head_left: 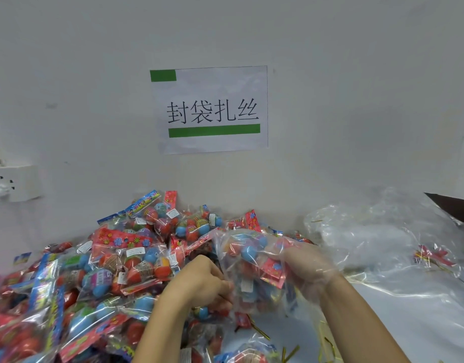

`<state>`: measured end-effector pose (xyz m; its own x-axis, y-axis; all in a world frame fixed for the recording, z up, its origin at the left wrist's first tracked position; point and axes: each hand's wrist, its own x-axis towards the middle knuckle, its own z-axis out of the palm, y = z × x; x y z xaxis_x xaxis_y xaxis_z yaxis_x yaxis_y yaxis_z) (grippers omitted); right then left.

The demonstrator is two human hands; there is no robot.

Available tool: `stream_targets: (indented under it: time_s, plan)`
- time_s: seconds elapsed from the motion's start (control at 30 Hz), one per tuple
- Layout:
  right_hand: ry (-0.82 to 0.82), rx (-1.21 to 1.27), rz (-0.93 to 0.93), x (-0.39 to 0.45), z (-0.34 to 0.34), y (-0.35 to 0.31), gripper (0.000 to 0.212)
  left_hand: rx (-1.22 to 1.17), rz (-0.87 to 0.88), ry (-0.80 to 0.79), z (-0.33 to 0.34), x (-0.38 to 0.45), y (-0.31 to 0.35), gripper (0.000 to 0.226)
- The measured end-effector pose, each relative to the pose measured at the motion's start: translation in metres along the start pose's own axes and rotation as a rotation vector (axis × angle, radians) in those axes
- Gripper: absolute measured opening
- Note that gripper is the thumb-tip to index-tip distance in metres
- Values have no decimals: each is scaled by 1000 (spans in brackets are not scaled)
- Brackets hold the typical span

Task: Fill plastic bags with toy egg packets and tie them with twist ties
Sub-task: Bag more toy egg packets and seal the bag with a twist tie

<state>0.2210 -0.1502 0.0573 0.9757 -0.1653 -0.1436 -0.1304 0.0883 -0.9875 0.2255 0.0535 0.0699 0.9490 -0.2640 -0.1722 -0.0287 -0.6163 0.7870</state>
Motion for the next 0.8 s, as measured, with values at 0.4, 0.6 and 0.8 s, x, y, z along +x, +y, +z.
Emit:
stream_targets:
  time_s: [0.4,0.6,0.8]
  plan:
    - [27,-118,-34,-4,0,2,19,345,-3,-43,-15,-13,12,26]
    - [-15,-195,-86,-8,10,0,11,316,394,133,-8,-22,32,48]
    - [-372,-15,-94,-24,19,-6,28,248,564,53,9,-26,45,37]
